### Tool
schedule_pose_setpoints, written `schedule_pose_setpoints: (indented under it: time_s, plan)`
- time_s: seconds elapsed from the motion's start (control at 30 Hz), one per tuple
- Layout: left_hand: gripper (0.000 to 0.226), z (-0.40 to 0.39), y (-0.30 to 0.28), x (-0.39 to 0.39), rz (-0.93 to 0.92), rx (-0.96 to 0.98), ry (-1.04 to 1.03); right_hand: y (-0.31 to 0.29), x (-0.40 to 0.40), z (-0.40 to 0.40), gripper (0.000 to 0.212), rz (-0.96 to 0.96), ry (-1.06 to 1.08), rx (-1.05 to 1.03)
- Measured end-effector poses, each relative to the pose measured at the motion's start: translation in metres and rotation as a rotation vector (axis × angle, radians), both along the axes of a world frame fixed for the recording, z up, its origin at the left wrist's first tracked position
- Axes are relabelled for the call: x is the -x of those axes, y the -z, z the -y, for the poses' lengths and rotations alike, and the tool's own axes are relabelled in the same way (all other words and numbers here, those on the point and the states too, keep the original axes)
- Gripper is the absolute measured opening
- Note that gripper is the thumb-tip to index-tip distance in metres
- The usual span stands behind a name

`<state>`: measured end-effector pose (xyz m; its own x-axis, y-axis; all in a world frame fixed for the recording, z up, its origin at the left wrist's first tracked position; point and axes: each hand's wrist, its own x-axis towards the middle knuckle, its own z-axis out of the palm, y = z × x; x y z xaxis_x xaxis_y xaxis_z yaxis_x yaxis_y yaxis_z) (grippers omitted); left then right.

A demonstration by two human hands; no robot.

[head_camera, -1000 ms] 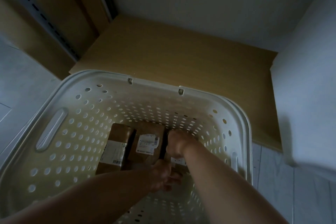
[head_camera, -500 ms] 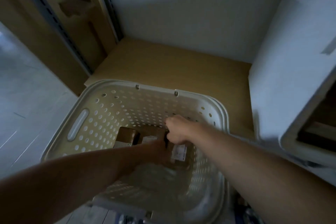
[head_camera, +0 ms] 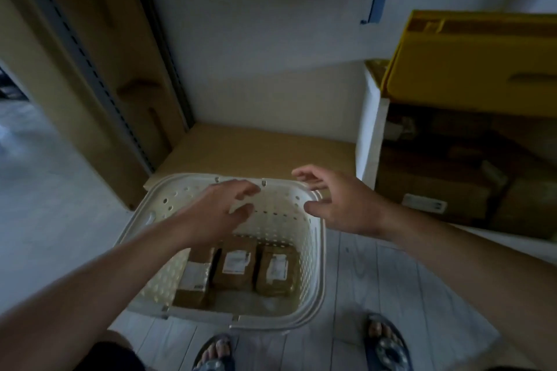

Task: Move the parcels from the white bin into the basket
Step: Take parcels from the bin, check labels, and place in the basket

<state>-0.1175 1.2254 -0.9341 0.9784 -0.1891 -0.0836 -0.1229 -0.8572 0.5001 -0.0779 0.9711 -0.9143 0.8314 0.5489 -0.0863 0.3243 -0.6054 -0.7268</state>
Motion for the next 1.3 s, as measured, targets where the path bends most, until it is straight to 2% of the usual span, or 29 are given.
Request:
schedule_pose_setpoints:
  time_s: [0.1, 0.2, 0.4, 0.57, 0.77, 0.87, 1.1, 1.3]
  plan:
    - [0.037, 0.014, -0.018, 0.004, 0.107, 0.113, 0.006, -0.014, 0.020, 0.021, 0.052, -0.002, 0.017, -0.131]
    - [0.033, 0.034, -0.028, 0.000, 0.240, 0.176, 0.031, -0.020, 0.033, 0.046, 0.048, 0.056, 0.074, -0.167]
    - [0.027, 0.094, -0.032, -0.014, 0.420, 0.150, 0.256, -0.022, 0.038, 0.102, 0.048, 0.112, 0.243, -0.232]
    - [0.034, 0.146, -0.032, -0.010, 0.448, 0.193, 0.428, -0.029, 0.036, 0.137, 0.051, 0.153, 0.288, -0.213]
    - [0.041, 0.193, -0.027, -0.021, 0.510, 0.319, 0.422, -0.040, 0.020, 0.170, 0.066, 0.175, 0.281, -0.104]
    - [0.046, 0.208, -0.024, -0.019, 0.483, 0.270, 0.462, -0.039, 0.018, 0.181, 0.069, 0.191, 0.334, -0.070]
    - [0.055, 0.237, -0.012, -0.029, 0.354, 0.196, 0.350, -0.022, 0.018, 0.218, 0.066, 0.166, 0.507, 0.007]
    - [0.066, 0.269, 0.001, -0.056, 0.097, 0.318, 0.041, -0.010, 0.012, 0.236, 0.071, 0.045, 0.611, 0.015]
